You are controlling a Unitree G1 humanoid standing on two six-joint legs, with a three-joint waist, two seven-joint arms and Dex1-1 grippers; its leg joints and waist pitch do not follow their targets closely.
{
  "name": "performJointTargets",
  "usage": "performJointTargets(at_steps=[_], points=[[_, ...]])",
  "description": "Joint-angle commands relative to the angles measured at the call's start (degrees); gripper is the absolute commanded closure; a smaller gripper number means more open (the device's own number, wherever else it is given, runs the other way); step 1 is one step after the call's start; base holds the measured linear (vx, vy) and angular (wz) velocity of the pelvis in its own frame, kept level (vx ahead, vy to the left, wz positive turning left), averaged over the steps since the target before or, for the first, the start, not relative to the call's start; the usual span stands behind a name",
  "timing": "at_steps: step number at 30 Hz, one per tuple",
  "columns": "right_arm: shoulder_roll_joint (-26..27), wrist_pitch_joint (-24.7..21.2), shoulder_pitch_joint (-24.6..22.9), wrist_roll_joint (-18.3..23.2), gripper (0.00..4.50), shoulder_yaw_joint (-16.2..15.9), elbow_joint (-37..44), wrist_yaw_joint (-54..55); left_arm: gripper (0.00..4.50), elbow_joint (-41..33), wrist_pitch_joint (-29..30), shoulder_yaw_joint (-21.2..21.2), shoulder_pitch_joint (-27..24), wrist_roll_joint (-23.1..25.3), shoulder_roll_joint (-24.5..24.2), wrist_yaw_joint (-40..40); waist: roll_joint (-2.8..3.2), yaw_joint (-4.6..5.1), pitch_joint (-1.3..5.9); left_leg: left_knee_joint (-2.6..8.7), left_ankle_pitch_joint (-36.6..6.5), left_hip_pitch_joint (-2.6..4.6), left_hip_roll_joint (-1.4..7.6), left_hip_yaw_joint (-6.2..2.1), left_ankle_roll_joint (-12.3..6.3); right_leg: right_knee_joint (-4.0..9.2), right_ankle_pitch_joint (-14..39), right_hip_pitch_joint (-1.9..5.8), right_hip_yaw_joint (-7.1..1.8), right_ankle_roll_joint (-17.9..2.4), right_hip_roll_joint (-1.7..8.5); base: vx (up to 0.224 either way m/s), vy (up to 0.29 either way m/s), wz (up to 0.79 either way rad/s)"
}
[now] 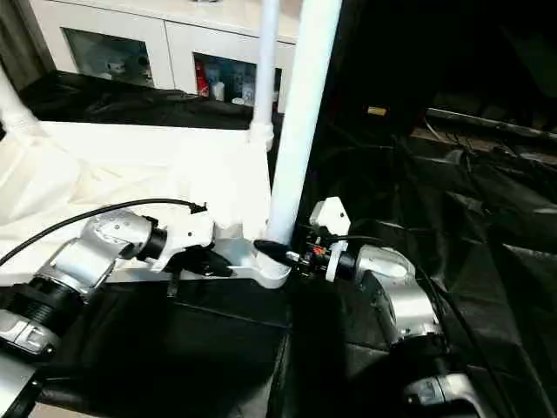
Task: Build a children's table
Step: Insert table leg to table base
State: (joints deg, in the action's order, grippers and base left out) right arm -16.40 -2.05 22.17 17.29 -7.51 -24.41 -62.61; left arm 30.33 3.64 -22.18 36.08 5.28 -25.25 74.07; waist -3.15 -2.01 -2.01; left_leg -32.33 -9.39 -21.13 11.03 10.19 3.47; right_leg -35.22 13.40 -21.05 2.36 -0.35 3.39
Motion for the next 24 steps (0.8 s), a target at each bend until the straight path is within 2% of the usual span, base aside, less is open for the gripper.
performJointTargets(at_steps=[1, 5, 7, 8, 9, 10, 11, 13, 15, 18, 19, 20, 21, 23, 24], points=[[-0.9, -2.4, -1.3, -1.7, 2.63, -2.3, -3.3, -1.3, 4.5, 1.0, 0.2, -1.7, 0.3, 0.7, -0.1, 1.8, 0.48, -0.15, 2.5, 3.45, -13.2, 0.94, 2.7, -0.64, -1.87, 4.24, 4.9, 1.53, -2.49, -13.9, 4.53, 0.0, 0.0, 0.0], [-0.6, -2.5, -1.1, -1.9, 2.63, -1.6, -3.7, 0.0, 4.5, 1.9, 1.7, -0.9, 1.2, 1.0, 0.8, -1.0, 0.49, -0.18, 2.57, 3.41, -12.8, 0.98, 2.66, -0.62, -1.77, 4.09, 3.3, 1.6, -2.48, -14.2, 4.49, 0.0, 0.0, 0.0], [0.1, -2.0, -1.1, -2.6, 2.63, -0.7, -4.4, 3.4, 4.5, 2.5, 2.9, -0.2, 1.7, 1.2, 1.8, -3.4, 0.39, -0.16, 2.43, 3.48, -13.6, 1.01, 2.69, -0.59, -1.46, 4.26, 4.9, 1.48, -2.5, -14.2, 4.55, 0.0, 0.0, 0.0], [0.9, -2.2, -1.0, -3.4, 2.63, 0.4, -5.3, 7.3, 4.5, 3.2, 4.1, 0.5, 2.3, 1.4, 2.8, -5.9, 0.45, -0.24, 2.21, 3.57, -15.4, 1.29, 2.62, -0.56, -0.74, 4.65, 8.6, 1.11, -2.52, -13.8, 4.57, 0.0, 0.0, 0.0], [1.5, -2.2, -1.0, -4.3, 2.63, 1.1, -6.0, 10.8, 4.5, 3.7, 5.1, 1.0, 2.7, 1.6, 3.7, -7.9, 0.45, -0.25, 2.19, 3.68, -16.2, 1.37, 2.7, -0.62, -0.35, 4.79, 10.3, 1.1, -2.55, -13.5, 4.69, 0.0, 0.0, 0.0], [2.2, -1.7, -1.3, -4.6, 2.63, 1.9, -6.4, 13.2, 4.5, 4.4, 5.8, 1.3, 3.2, 2.0, 4.6, -10.0, 0.23, -0.22, 2.16, 3.76, -17.1, 1.37, 2.7, -0.75, 0.32, 5.04, 13.2, 1.02, -2.5, -12.6, 4.74, 0.0, 0.0, 0.0], [2.9, -2.2, -1.7, -4.4, 2.63, 2.4, -6.2, 14.8, 4.5, 5.0, 6.5, 1.5, 3.7, 2.2, 5.3, -11.6, 0.35, -0.18, 2.04, 3.88, -18.3, 1.38, 2.71, -0.85, 0.94, 5.23, 15.9, 0.84, -2.55, -11.7, 4.78, 0.0, 0.0, 0.0], [3.8, -2.2, -2.3, -4.9, 2.63, 2.9, -5.7, 17.5, 4.5, 5.8, 7.4, 1.8, 4.3, 2.5, 6.3, -13.5, 0.28, -0.19, 2.01, 3.97, -19.5, 1.41, 2.73, -0.98, 1.35, 5.52, 17.9, 0.67, -2.57, -10.7, 4.84, 0.0, 0.0, 0.0], [7.4, -4.1, -3.3, -6.1, 2.63, 3.6, -4.8, 25.7, 4.5, 8.8, 10.6, 2.5, 6.7, 3.2, 9.4, -19.1, 0.32, -0.09, 1.97, 4.15, -19.9, 1.4, 2.74, -1.05, 1.91, 5.66, 18.7, 0.39, -2.67, -10.0, 4.83, 0.0, 0.0, 0.0], [9.0, -4.4, -3.1, -6.8, 2.63, 4.0, -5.0, 29.7, 4.5, 10.2, 11.9, 2.7, 7.7, 3.5, 10.7, -21.3, 0.17, -0.12, 1.97, 4.2, -21.2, 1.49, 2.61, -1.25, 2.18, 5.9, 19.9, 0.36, -2.52, -9.4, 4.9, 0.0, 0.0, 0.0], [10.3, -4.9, -2.3, -7.4, 2.63, 4.5, -6.1, 33.7, 4.5, 11.5, 12.6, 2.8, 8.5, 3.7, 11.7, -23.0, 0.54, -0.01, 1.95, 4.22, -21.3, 1.38, 2.56, -1.23, 2.16, 5.86, 19.8, 0.2, -2.63, -9.3, 4.89, 0.0, 0.0, 0.0], [13.1, -4.9, 0.2, -8.8, 2.63, 6.1, -9.2, 42.9, 4.5, 14.4, 13.2, 3.0, 10.1, 4.7, 14.0, -27.4, 0.6, 0.04, 2.02, 4.2, -21.5, 1.53, 2.53, -1.21, 2.59, 5.93, 19.3, -0.02, -2.66, -9.4, 4.81, 0.0, 0.0, 0.0], [13.1, -4.9, 0.2, -8.8, 2.63, 6.1, -9.2, 42.9, 4.5, 14.4, 13.2, 3.0, 10.1, 4.7, 14.0, -27.4, 0.51, 0.14, 2.03, 4.26, -21.9, 1.5, 2.47, -1.38, 3.21, 5.88, 19.8, 0.14, -2.56, -9.3, 4.85, 0.0, 0.0, 0.0], [15.1, -5.9, 1.4, -8.7, 2.63, 7.5, -10.6, 47.8, 4.5, 16.4, 13.4, 3.3, 11.0, 5.2, 15.5, -30.1, 0.42, -0.04, 2.0, 4.26, -21.3, 1.34, 2.46, -1.33, 2.64, 6.01, 18.8, 0.23, -2.65, -8.9, 4.88, 0.0, 0.0, 0.0], [15.4, -6.7, 1.5, -9.3, 2.63, 7.4, -10.5, 48.9, 4.5, 17.2, 13.5, 3.4, 11.5, 5.2, 16.0, -30.7, 0.59, -0.07, 2.05, 4.22, -21.2, 1.4, 2.45, -1.24, 2.41, 6.03, 18.1, 0.19, -2.74, -8.9, 4.88, 0.0, 0.0, 0.0]])
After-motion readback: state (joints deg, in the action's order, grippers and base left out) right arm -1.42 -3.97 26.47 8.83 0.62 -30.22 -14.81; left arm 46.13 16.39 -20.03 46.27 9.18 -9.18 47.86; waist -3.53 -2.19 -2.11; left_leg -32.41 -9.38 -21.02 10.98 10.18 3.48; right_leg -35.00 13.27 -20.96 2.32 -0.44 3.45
